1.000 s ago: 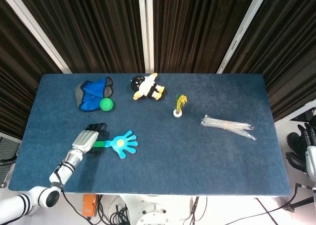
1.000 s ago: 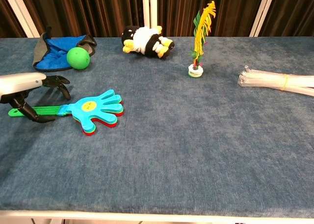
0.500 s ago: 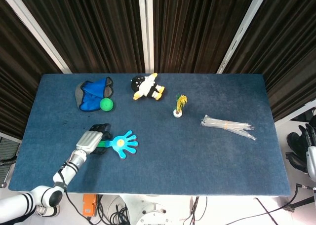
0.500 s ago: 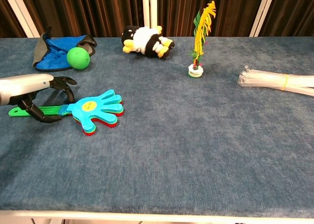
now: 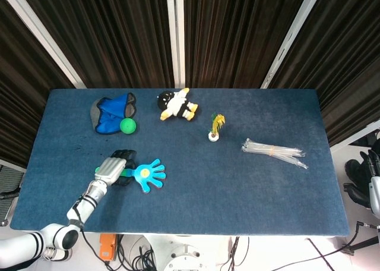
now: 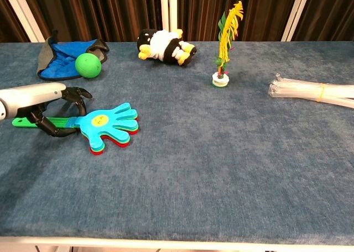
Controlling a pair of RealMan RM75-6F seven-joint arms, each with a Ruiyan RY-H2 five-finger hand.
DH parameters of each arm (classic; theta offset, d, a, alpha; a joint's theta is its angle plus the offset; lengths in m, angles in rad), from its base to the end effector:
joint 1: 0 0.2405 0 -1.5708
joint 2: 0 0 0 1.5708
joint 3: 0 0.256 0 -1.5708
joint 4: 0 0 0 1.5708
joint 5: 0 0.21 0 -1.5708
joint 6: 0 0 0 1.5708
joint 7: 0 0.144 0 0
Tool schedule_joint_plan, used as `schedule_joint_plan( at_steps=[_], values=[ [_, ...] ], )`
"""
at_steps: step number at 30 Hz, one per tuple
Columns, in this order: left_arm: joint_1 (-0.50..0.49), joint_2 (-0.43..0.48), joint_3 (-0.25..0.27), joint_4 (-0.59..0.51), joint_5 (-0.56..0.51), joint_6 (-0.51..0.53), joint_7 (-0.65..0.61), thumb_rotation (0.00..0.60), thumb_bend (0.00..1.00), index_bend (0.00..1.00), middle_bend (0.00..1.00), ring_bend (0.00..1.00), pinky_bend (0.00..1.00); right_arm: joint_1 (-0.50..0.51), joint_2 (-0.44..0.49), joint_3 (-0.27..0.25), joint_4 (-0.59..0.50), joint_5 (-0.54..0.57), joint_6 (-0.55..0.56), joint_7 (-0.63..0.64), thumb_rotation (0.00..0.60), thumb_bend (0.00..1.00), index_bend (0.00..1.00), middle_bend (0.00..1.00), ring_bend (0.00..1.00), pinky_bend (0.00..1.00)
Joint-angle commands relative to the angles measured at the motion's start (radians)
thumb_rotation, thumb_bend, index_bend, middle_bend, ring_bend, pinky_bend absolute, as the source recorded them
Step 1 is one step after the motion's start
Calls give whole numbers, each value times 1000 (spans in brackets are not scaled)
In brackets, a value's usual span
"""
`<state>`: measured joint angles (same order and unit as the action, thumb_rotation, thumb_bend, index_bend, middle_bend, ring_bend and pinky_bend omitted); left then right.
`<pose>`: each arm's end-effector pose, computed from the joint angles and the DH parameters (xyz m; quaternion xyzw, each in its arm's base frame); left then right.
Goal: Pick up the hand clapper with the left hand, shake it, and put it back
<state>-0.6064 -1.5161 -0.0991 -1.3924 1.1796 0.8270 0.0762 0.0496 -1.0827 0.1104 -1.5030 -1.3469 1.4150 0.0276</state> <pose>-0.2280 0.3123 -0.0242 -0.7193 -0.4944 -0.3089 0.3778 -0.3592 -0.1812 0.1946 0.5500 -0.3979 0.3229 0.6595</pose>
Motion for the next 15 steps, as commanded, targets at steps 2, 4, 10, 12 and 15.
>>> schedule_joint_plan(
  at_steps=[2, 4, 10, 12, 15],
  values=[
    [2, -6, -1, 5, 1, 16, 6, 600, 409, 570, 101, 0, 33, 3, -2, 0, 5, 4, -9, 4, 600, 161, 0, 0, 0, 0],
    [4, -8, 1, 7, 3, 25, 11, 600, 415, 599, 133, 3, 100, 3, -3, -1, 7, 5, -12, 4, 600, 162, 0, 0, 0, 0],
    [23, -37, -8, 28, 24, 90, -13, 600, 419, 630, 352, 202, 327, 5, -3, 0, 7, 6, -15, 7, 600, 162, 0, 0, 0, 0],
    [29, -45, -11, 36, 15, 93, -24, 600, 426, 633, 433, 280, 371, 5, -2, 0, 6, 6, -16, 9, 600, 163, 0, 0, 0, 0],
    [32, -50, -12, 45, 4, 91, -26, 600, 441, 629, 479, 322, 408, 5, 0, 0, 6, 5, -17, 12, 600, 162, 0, 0, 0, 0]
  ],
)
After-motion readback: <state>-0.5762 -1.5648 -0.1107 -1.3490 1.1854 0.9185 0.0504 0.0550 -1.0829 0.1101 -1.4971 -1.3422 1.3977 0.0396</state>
